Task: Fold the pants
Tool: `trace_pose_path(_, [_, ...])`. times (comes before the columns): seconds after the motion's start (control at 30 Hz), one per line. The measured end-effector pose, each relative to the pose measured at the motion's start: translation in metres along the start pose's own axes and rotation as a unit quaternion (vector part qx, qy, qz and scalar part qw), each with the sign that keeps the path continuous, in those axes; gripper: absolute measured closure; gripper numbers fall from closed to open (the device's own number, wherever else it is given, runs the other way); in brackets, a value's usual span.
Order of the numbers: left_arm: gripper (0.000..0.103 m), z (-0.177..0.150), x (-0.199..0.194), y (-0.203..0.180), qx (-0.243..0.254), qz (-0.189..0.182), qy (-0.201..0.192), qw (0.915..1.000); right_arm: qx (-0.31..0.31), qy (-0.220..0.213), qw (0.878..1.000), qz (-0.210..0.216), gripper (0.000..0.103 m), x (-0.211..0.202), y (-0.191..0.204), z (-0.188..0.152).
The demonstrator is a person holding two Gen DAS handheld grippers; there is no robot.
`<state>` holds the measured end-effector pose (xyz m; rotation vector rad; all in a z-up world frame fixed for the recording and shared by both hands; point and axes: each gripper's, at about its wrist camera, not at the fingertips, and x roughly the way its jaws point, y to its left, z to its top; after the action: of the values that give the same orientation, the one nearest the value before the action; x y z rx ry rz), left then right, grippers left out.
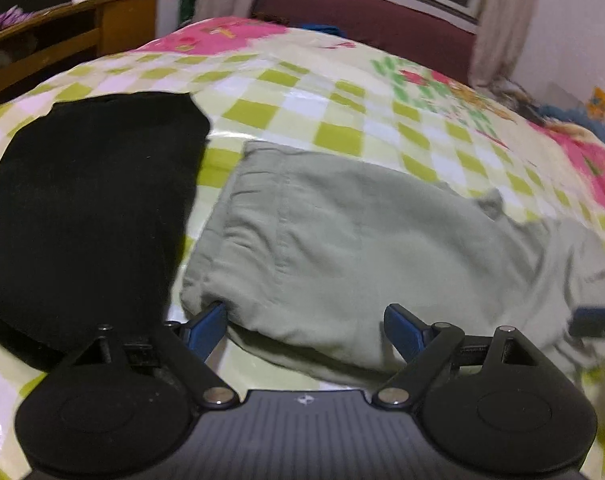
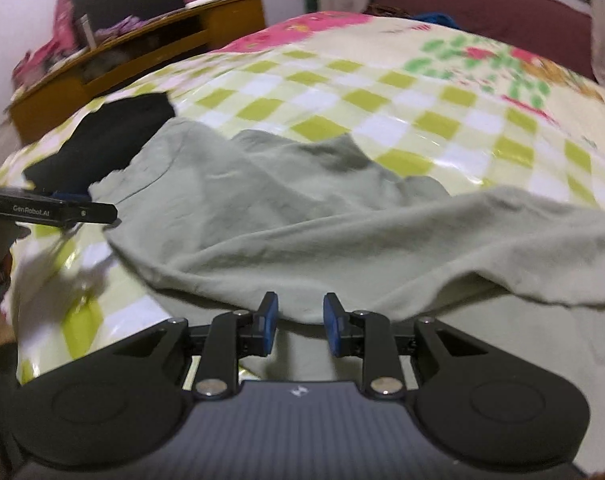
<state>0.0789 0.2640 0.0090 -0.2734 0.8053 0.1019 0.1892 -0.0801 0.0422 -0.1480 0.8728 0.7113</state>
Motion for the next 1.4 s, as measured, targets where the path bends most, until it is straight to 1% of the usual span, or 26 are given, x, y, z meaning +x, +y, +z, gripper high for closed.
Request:
trace_pose_path(0.07, [0.005, 0.003, 0.003, 0.003, -0.016, 0.004, 0.0, 0.9999, 0.016, -0.003, 1.0, -0.001, 0.076, 0.0, -0.006, 0.0])
trace_pose_path(0.1, [0.009, 0.003, 0.006, 0.004, -0.021, 0.011, 0.003, 0.9997, 0.022, -0.005, 1.0, -0.002, 0.076, 0.001, -0.009, 0.0])
trace_pose_path(0.13, [0.023, 0.003, 0.009, 0.006, -0.024, 0.021, 0.01, 0.9995, 0.026, -0.007, 1.0, -0.004, 0.075, 0.001, -0.011, -0.001])
trace_pose_path(0.17, [0.034, 0.002, 0.013, 0.008, -0.029, 0.035, 0.019, 0.9988, 0.03, -0.008, 0.999, -0.009, 0.075, 0.002, -0.014, -0.002])
trace_pose_path(0.2, [0.05, 0.0, 0.014, 0.01, -0.034, 0.051, 0.023, 0.9978, 0.034, -0.007, 0.999, -0.015, 0.075, 0.002, -0.016, -0.002])
trace_pose_path(0.27, [0.055, -0.003, 0.009, 0.016, -0.051, 0.052, 0.016, 0.9972, 0.045, -0.008, 0.999, -0.021, 0.074, 0.0, -0.021, -0.002])
trace_pose_path(0.3, [0.059, -0.003, 0.008, 0.018, -0.059, 0.05, 0.014, 0.9969, 0.05, -0.01, 0.998, -0.021, 0.071, -0.001, -0.024, -0.003])
trace_pose_path(0.37, [0.065, -0.001, 0.01, 0.016, -0.058, 0.054, 0.011, 0.9968, 0.064, -0.014, 0.998, -0.027, 0.068, -0.004, -0.031, -0.004])
trace_pose_path(0.4, [0.068, 0.001, 0.013, 0.014, -0.053, 0.058, 0.01, 0.9969, 0.075, -0.014, 0.997, -0.03, 0.068, -0.004, -0.036, -0.004])
trace_pose_path(0.5, [0.078, 0.008, 0.017, 0.014, -0.056, 0.047, 0.006, 0.9973, 0.12, -0.019, 0.992, -0.038, 0.068, -0.005, -0.052, -0.002])
trace_pose_path(0.57, [0.079, 0.011, 0.014, 0.021, -0.069, 0.043, -0.003, 0.9967, 0.144, -0.021, 0.989, -0.04, 0.066, -0.005, -0.063, 0.001])
trace_pose_path(0.67, [0.079, 0.012, 0.002, 0.028, -0.073, 0.046, -0.021, 0.996, 0.179, -0.035, 0.981, -0.068, 0.065, -0.013, -0.078, 0.002])
trace_pose_path(0.73, [0.079, 0.012, 0.0, 0.033, -0.078, 0.05, -0.024, 0.9954, 0.205, -0.043, 0.975, -0.074, 0.06, -0.02, -0.089, -0.001])
trace_pose_path(0.77, [0.079, 0.012, 0.0, 0.034, -0.08, 0.053, -0.024, 0.9951, 0.222, -0.042, 0.971, -0.079, 0.059, -0.021, -0.097, -0.003])
trace_pose_path(0.83, [0.079, 0.012, 0.001, 0.036, -0.086, 0.056, -0.027, 0.9944, 0.257, -0.043, 0.961, -0.09, 0.059, -0.022, -0.111, -0.006])
trace_pose_path(0.93, [0.079, 0.012, 0.002, 0.032, -0.082, 0.062, -0.028, 0.9943, 0.325, -0.047, 0.941, -0.083, 0.058, -0.019, -0.135, -0.016])
trace_pose_path(1.03, [0.079, 0.016, 0.001, 0.031, -0.08, 0.062, -0.035, 0.9942, 0.384, -0.051, 0.92, -0.06, 0.057, -0.008, -0.152, -0.026])
trace_pose_path(1.17, [0.079, 0.019, 0.003, 0.028, -0.066, 0.068, -0.03, 0.995, 0.442, -0.094, 0.891, -0.037, 0.057, 0.0, -0.166, -0.034])
trace_pose_path(1.23, [0.079, 0.019, 0.003, 0.027, -0.065, 0.066, -0.03, 0.9953, 0.469, -0.108, 0.877, -0.025, 0.057, 0.001, -0.173, -0.037])
trace_pose_path(1.27, [0.079, 0.019, 0.004, 0.026, -0.063, 0.066, -0.029, 0.9954, 0.476, -0.112, 0.872, -0.017, 0.059, 0.001, -0.176, -0.038])
trace_pose_path(1.33, [0.079, 0.02, 0.007, 0.023, -0.058, 0.068, -0.028, 0.9956, 0.476, -0.113, 0.872, -0.028, 0.076, 0.002, -0.179, -0.037])
trace_pose_path(1.37, [0.079, 0.021, 0.008, 0.021, -0.056, 0.07, -0.027, 0.9956, 0.469, -0.113, 0.875, -0.043, 0.097, 0.001, -0.18, -0.035])
trace_pose_path(1.4, [0.079, 0.021, 0.009, 0.02, -0.055, 0.071, -0.027, 0.9955, 0.464, -0.11, 0.878, -0.051, 0.1, 0.001, -0.181, -0.033])
